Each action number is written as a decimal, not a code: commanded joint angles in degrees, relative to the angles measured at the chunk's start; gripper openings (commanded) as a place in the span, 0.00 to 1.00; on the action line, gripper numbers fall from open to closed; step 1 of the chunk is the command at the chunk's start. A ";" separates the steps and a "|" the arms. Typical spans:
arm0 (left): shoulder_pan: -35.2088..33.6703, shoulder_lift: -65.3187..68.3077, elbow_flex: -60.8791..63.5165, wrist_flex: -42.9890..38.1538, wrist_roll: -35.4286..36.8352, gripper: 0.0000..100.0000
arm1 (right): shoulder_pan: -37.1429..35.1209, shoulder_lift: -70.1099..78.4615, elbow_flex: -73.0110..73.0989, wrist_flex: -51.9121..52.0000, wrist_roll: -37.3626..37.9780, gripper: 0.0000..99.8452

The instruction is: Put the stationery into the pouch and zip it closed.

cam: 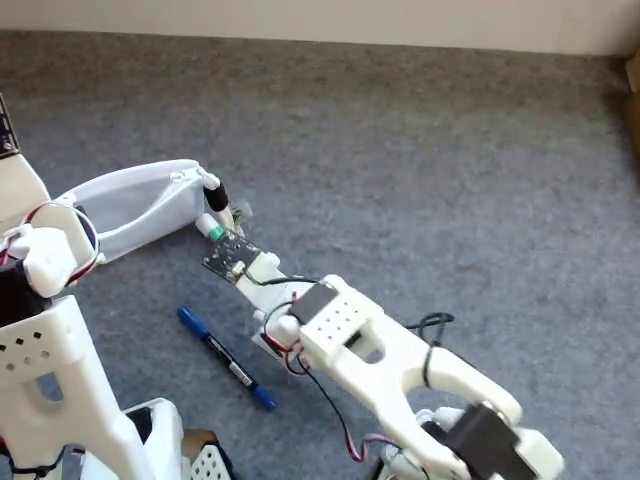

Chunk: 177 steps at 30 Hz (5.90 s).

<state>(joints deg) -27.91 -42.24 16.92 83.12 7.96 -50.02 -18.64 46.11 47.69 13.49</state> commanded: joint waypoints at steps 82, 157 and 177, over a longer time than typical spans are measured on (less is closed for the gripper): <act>-0.22 -0.75 0.13 -0.97 0.53 0.01 | -5.76 -4.18 -11.91 -79.25 -11.08 0.00; -1.01 -0.84 -0.22 -0.97 0.53 0.01 | -5.93 -18.77 -11.91 -40.92 3.52 0.16; -13.05 -0.84 -3.47 -1.14 0.62 0.01 | 2.95 -18.24 -36.18 -7.25 -8.26 0.16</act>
<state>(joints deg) -40.04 -42.07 17.01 82.95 8.13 -47.30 -34.81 13.93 38.81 5.85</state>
